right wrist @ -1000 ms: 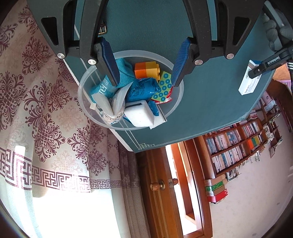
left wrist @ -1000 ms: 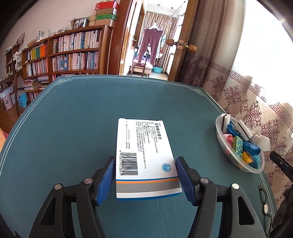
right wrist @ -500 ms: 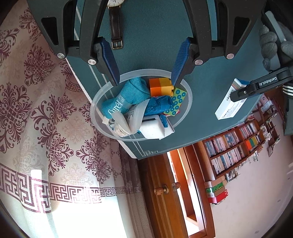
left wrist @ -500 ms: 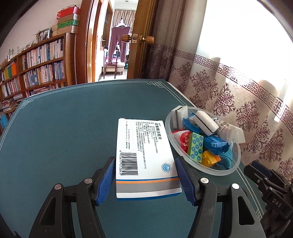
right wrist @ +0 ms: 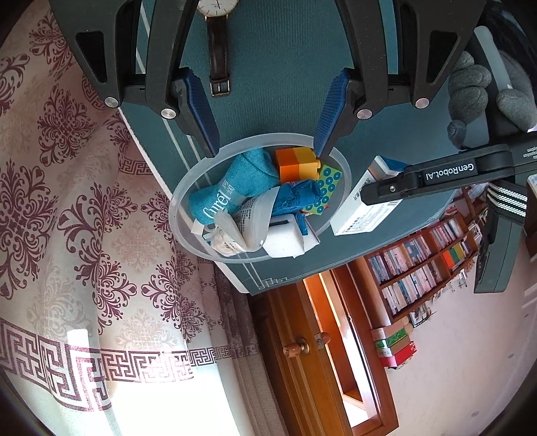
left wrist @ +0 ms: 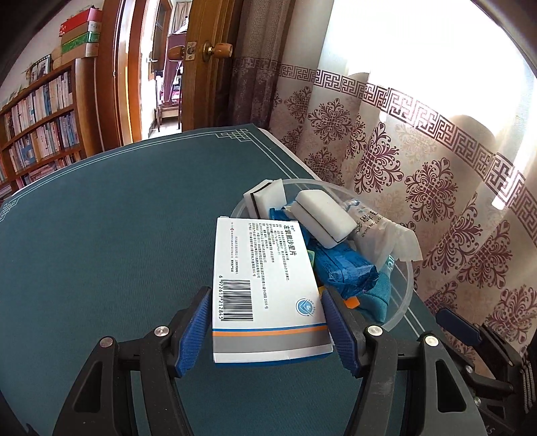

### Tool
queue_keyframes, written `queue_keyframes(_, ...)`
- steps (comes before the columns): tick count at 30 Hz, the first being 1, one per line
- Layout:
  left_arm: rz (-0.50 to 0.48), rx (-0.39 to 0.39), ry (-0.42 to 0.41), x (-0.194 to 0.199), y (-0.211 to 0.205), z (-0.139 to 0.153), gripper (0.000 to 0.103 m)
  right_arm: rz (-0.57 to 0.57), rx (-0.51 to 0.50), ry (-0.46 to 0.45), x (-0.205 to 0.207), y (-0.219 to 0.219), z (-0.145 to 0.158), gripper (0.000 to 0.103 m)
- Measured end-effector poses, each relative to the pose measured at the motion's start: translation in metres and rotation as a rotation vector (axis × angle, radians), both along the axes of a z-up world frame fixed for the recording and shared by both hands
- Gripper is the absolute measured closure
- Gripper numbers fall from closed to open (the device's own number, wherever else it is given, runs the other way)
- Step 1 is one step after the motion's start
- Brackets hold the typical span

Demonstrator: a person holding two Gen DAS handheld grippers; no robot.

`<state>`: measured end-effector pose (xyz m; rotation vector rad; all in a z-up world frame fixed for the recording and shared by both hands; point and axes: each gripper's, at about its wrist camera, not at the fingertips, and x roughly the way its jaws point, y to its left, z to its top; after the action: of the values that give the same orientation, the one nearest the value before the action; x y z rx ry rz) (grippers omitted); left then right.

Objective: Organize objects
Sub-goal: 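Carry the medicine box with the left gripper over the bowl, then lower the medicine box into the bowl and open the left gripper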

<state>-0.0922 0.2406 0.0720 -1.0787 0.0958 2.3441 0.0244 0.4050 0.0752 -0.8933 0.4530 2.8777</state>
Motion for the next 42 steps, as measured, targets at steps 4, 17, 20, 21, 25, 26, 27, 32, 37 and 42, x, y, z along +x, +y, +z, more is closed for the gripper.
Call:
queue_keyframes(4, -0.006, 0.009, -0.042, -0.01, 0.01, -0.004, 0.034, -0.007, -0.01, 0.001, 0.0, 0.003, -0.001, 0.043)
queue_keyframes(17, -0.012, 0.008, -0.076, -0.036, 0.038, -0.011, 0.034, -0.029, -0.028, -0.001, -0.001, 0.012, -0.002, 0.043)
queue_keyframes(20, -0.01, 0.017, -0.083, -0.04, 0.04, -0.013, 0.034, -0.032, -0.031, -0.002, -0.001, 0.013, -0.002, 0.043)
queue_keyframes(21, -0.011, 0.02, -0.085, -0.041, 0.04, -0.014, 0.034, -0.033, -0.032, -0.003, -0.002, 0.013, -0.003, 0.043)
queue_keyframes(25, -0.014, 0.031, -0.088, -0.041, 0.041, -0.017, 0.034, -0.031, -0.034, -0.008, -0.002, 0.013, -0.003, 0.043)
queue_keyframes(26, -0.012, 0.035, -0.09, -0.041, 0.04, -0.017, 0.033, -0.03, -0.033, -0.007, -0.002, 0.012, -0.003, 0.043)
queue_keyframes(27, -0.016, 0.037, -0.094, -0.041, 0.04, -0.017, 0.033, -0.029, -0.031, -0.006, -0.002, 0.012, -0.003, 0.043)
queue_keyframes(32, -0.025, 0.044, -0.087, -0.037, 0.037, -0.016, 0.025, -0.027, -0.029, -0.006, -0.001, 0.011, -0.003, 0.043)
queue_keyframes(37, -0.015, 0.051, -0.079, -0.034, 0.032, -0.014, 0.017, -0.019, -0.026, -0.007, -0.001, 0.008, -0.002, 0.043)
queue_keyframes(42, 0.003, 0.064, -0.07, -0.032, 0.024, -0.009, 0.013, -0.017, -0.024, -0.007, 0.0, 0.005, -0.003, 0.043)
